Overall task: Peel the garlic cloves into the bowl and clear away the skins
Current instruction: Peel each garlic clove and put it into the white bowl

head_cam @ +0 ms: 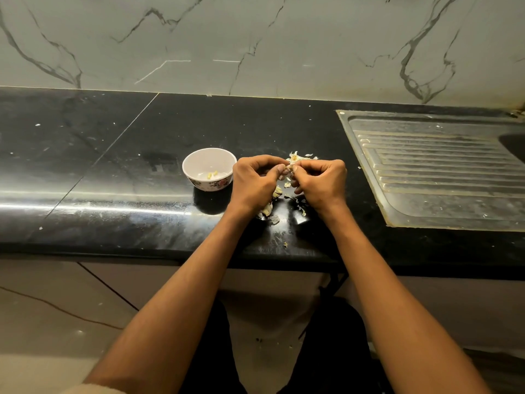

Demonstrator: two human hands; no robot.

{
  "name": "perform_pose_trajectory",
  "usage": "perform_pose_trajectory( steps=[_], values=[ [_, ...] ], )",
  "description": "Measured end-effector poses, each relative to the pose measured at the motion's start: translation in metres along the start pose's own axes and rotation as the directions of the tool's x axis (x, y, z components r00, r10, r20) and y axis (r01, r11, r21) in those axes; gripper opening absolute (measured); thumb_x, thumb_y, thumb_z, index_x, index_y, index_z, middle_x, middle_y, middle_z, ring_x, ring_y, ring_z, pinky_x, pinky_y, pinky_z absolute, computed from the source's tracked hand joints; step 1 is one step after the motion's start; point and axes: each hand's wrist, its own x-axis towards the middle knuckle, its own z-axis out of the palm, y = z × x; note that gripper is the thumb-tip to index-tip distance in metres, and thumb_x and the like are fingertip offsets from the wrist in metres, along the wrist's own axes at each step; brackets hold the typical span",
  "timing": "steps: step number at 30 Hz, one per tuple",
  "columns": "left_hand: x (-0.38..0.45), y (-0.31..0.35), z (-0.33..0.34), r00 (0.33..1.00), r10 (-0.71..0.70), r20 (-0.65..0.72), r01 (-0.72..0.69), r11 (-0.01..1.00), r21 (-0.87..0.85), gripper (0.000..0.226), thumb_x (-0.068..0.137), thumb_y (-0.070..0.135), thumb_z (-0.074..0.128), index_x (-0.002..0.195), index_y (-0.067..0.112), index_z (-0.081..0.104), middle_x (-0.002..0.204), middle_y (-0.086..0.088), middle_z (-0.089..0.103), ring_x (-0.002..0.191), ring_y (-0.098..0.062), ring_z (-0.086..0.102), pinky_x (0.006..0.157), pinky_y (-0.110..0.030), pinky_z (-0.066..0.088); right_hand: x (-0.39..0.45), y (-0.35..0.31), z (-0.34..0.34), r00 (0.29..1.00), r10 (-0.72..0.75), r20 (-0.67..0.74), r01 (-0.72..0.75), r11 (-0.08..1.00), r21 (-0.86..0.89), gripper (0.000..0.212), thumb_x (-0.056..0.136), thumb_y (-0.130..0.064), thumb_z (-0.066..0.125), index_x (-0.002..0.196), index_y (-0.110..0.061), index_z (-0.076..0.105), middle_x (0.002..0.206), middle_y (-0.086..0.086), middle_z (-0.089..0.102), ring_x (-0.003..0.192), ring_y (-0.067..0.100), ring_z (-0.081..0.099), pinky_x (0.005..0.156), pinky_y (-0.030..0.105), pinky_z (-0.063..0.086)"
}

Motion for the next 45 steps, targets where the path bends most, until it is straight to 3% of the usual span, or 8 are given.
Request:
perform_pose_trajectory(
  steps=[8, 14, 18, 24, 29, 32, 35, 45],
  values=[
    [0.003, -0.005, -0.001, 0.999, -0.047, 0.025, 0.049, 0.994, -0.098, 0.016, 0.097, 0.002, 0.064, 0.101, 0.003, 0.079, 0.084, -0.007, 0.077, 0.076, -0.011, 0.071, 0.073, -0.022, 0.054, 0.0, -0.001, -0.002, 0.993, -0.047, -0.105, 0.038, 0.996, -0.081, 0.019, 0.084, -0.011, 0.074, 0.072, -0.026, 0.079, 0.064, -0.002, 0.074, 0.057, 0.019, 0.072, 0.054, 0.038, 0.06],
    [0.005, -0.007, 0.0, 0.997, -0.057, 0.045, 0.06, 0.996, -0.073, 0.02, 0.099, 0.0, 0.058, 0.098, 0.004, 0.078, 0.085, -0.004, 0.076, 0.078, -0.009, 0.069, 0.074, -0.022, 0.052, 0.0, 0.0, -0.001, 0.981, -0.107, -0.161, 0.064, 0.965, -0.254, 0.036, 0.084, -0.024, 0.073, 0.051, -0.012, 0.066, 0.048, -0.004, 0.061, 0.044, 0.009, 0.055, 0.052, 0.032, 0.049],
    [0.006, -0.007, 0.0, 0.997, -0.056, 0.049, 0.059, 0.997, -0.052, 0.02, 0.099, -0.001, 0.058, 0.099, 0.004, 0.077, 0.089, -0.005, 0.077, 0.079, -0.007, 0.071, 0.076, -0.024, 0.055, 0.002, 0.004, -0.002, 0.981, -0.12, -0.153, 0.065, 0.945, -0.321, 0.026, 0.077, -0.022, 0.08, 0.056, -0.015, 0.067, 0.052, -0.009, 0.062, 0.049, 0.007, 0.058, 0.052, 0.026, 0.049],
    [0.006, -0.01, 0.0, 0.997, -0.064, 0.043, 0.065, 0.997, -0.03, 0.017, 0.099, 0.002, 0.061, 0.1, 0.007, 0.077, 0.084, -0.004, 0.076, 0.076, -0.008, 0.072, 0.073, -0.02, 0.054, 0.005, 0.011, -0.003, 0.994, -0.102, -0.048, 0.077, 0.927, -0.368, 0.011, 0.072, -0.012, 0.081, 0.068, -0.02, 0.073, 0.063, -0.008, 0.068, 0.061, 0.011, 0.065, 0.06, 0.04, 0.059],
    [0.007, -0.01, 0.001, 0.997, -0.076, 0.033, 0.078, 0.996, -0.049, 0.016, 0.098, 0.0, 0.063, 0.098, 0.01, 0.075, 0.086, -0.008, 0.078, 0.078, -0.015, 0.074, 0.074, -0.024, 0.058, 0.005, 0.009, 0.0, 0.993, -0.118, -0.001, 0.114, 0.959, -0.259, 0.03, 0.079, -0.013, 0.081, 0.107, -0.025, 0.082, 0.087, -0.011, 0.075, 0.069, 0.013, 0.067, 0.07, 0.038, 0.06],
    [0.007, -0.011, 0.001, 0.997, -0.073, 0.022, 0.074, 0.996, -0.052, 0.013, 0.097, -0.001, 0.063, 0.099, 0.006, 0.074, 0.088, -0.01, 0.077, 0.079, -0.015, 0.074, 0.078, -0.028, 0.06, 0.005, 0.01, 0.0, 0.992, -0.124, 0.011, 0.123, 0.97, -0.211, 0.035, 0.084, -0.017, 0.079, 0.116, -0.03, 0.078, 0.073, -0.002, 0.072, 0.059, 0.012, 0.059, 0.061, 0.031, 0.055],
    [0.007, -0.012, 0.001, 0.997, -0.07, 0.012, 0.071, 0.996, -0.06, 0.013, 0.097, -0.001, 0.063, 0.1, 0.006, 0.073, 0.087, -0.009, 0.076, 0.08, -0.017, 0.075, 0.079, -0.029, 0.06, 0.005, 0.01, 0.0, 0.991, -0.133, 0.002, 0.131, 0.973, -0.189, 0.033, 0.082, -0.022, 0.079, 0.114, -0.029, 0.079, 0.063, 0.004, 0.066, 0.053, 0.008, 0.049, 0.057, 0.031, 0.05],
    [0.007, -0.013, 0.001, 0.996, -0.082, 0.044, 0.085, 0.993, -0.083, 0.015, 0.093, -0.004, 0.067, 0.094, 0.01, 0.073, 0.081, -0.007, 0.076, 0.075, -0.018, 0.073, 0.077, -0.034, 0.061, 0.003, 0.013, 0.004, 0.969, -0.246, 0.036, 0.247, 0.931, -0.268, 0.016, 0.074, -0.032, 0.083, 0.087, -0.021, 0.082, 0.078, -0.01, 0.072, 0.064, 0.009, 0.067, 0.06, 0.033, 0.059]
  ],
)
